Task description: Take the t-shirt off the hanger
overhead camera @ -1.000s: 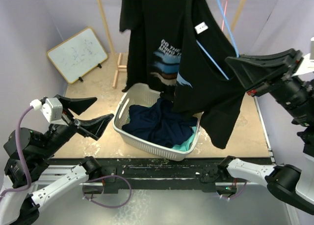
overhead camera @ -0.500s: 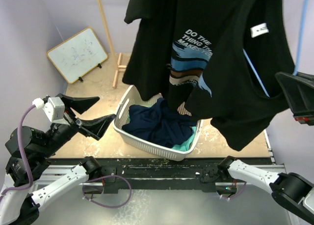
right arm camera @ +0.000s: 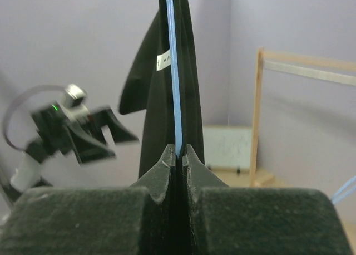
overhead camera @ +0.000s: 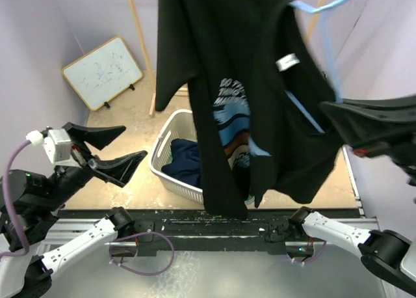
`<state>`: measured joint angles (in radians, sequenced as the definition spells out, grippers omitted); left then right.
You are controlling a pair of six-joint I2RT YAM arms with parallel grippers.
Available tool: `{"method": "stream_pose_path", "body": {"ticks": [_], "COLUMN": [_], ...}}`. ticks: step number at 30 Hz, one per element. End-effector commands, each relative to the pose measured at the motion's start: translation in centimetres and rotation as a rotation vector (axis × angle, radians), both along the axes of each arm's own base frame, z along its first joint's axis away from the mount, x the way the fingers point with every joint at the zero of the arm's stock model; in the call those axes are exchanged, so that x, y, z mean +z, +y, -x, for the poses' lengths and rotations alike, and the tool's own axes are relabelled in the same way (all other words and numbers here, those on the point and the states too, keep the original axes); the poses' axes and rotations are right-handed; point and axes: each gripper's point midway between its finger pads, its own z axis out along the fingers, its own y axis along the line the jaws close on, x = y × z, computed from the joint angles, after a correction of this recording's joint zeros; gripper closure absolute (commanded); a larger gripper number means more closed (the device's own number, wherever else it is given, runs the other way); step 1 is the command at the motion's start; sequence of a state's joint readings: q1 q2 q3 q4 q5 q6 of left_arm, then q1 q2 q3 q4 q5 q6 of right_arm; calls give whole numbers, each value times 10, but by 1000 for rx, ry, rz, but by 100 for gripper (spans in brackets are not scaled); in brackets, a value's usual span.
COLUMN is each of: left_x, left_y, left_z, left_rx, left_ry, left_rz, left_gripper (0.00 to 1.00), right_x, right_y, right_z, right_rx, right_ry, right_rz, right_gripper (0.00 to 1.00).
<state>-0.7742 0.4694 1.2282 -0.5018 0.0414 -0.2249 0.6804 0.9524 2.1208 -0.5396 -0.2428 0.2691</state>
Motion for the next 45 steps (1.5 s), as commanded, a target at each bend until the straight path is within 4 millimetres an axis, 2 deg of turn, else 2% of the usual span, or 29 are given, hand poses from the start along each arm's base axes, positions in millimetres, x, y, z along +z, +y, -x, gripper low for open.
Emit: {"method": "stream_pose_path", "body": {"ticks": [1,3,6,11,15,18,21,24,29,33,37,41,45], "left_x": [39,49,66,81,87,86,84,91,111,109,91,72,65], "left_y": [11,18,30,29,15,-3,-22,-33,-41,-51,-64,-72,-75], "left_z": [13,17,23,24,17,2,-11,-18,-20,-21,-23,-25,-27], "left_rx": [-5,10,32,29,3,-8,-30,-49,-67,-98,-156,-188,-195], "left_ry": [-65,-87,-131,-160,-182,-186,-198,-237,-297,-310,-297,-287,-299], "left_rz": [39,51,74,68,48,-18,-88,-122,-119,-145,-205,-254,-267], "left_gripper": [1,1,1,1,1,1,1,1,1,1,1,1,1], "right_x": [-52,-68,-73,-51,-37,-56,-101,-150,-196,-207,-208,-206,-204], "right_y": [36,36,27,7,9,32,55,62,54,54,56,60,67], "right_z": [-46,-54,-64,-68,-61,-58,-64,-74,-83,-79,-67,-50,-26], "right_rx": [-3,-29,-108,-210,-183,-76,6,14,-59,-39,14,99,230], "right_ry": [149,186,189,152,129,161,247,342,423,437,430,403,358], "right_rz": [95,115,124,95,107,210,345,439,457,460,472,485,502], "right_gripper": [100,100,100,100,100,100,100,100,100,100,100,100,100]}}
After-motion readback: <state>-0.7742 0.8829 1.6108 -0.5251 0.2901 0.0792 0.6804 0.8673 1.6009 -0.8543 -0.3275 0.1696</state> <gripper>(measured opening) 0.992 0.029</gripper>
